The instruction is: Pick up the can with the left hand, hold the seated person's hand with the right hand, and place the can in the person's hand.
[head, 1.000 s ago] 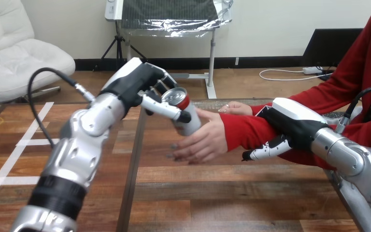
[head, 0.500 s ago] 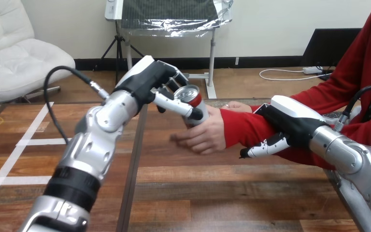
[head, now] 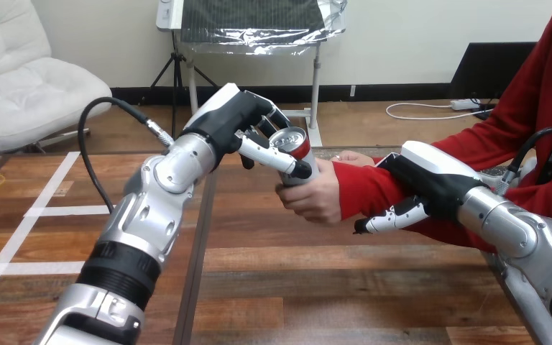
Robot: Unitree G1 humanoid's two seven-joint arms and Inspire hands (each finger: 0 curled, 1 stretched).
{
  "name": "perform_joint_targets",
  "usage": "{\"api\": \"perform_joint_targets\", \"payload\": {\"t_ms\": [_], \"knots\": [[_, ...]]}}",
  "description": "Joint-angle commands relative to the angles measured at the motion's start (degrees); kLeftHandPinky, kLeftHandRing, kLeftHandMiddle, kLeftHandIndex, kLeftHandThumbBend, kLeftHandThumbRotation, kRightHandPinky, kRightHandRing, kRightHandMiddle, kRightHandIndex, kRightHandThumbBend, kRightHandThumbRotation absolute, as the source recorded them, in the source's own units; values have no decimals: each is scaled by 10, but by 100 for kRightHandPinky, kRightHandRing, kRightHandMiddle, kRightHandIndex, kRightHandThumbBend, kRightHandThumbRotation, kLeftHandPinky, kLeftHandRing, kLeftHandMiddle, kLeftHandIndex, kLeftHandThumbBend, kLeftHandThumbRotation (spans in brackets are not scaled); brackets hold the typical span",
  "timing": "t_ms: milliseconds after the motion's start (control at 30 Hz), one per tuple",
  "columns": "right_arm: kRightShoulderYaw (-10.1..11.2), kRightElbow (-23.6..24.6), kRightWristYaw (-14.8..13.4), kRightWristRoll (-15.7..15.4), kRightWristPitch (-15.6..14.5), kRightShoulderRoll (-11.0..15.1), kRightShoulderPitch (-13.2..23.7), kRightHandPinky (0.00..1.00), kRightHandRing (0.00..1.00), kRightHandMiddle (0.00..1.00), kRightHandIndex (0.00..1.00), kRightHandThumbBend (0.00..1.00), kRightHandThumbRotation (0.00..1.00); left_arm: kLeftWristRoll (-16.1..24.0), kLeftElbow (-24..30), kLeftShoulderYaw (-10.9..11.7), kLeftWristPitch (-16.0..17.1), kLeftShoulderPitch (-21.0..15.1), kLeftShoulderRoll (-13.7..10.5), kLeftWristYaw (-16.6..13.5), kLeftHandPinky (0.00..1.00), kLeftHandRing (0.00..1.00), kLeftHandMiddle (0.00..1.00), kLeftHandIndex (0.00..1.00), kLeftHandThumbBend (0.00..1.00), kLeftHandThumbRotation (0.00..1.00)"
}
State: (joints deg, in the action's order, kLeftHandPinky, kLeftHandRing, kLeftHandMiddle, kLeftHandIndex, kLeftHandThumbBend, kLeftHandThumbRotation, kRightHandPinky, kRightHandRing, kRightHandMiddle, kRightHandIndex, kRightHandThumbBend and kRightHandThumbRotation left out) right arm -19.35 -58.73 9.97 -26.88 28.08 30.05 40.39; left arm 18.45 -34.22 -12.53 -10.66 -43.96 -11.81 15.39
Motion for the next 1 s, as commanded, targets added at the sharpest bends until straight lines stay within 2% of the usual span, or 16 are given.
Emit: {"api": "perform_joint_targets", "payload": {"t_ms": [0,400,600,767,967], "knots": [[18,32,-3,15,9,-17,62,31,34,38,40,68,26,-11,-1,-10,29,-67,36,3,28,35,41,42,74,0],[19,35,-2,16,0,-18,60,31,34,37,39,68,26,1,-15,-27,11,-74,53,14,28,35,40,42,76,0],[18,35,-7,13,-3,-17,59,30,32,35,37,68,27,7,-19,-36,15,-71,56,15,30,37,41,42,77,0],[18,40,-5,12,-12,-16,57,30,33,35,37,68,29,10,-18,-38,16,-66,58,14,32,38,42,43,78,0],[16,40,-10,9,-9,-14,56,31,34,36,38,68,30,9,-17,-39,19,-61,57,15,33,39,43,43,77,0]]}}
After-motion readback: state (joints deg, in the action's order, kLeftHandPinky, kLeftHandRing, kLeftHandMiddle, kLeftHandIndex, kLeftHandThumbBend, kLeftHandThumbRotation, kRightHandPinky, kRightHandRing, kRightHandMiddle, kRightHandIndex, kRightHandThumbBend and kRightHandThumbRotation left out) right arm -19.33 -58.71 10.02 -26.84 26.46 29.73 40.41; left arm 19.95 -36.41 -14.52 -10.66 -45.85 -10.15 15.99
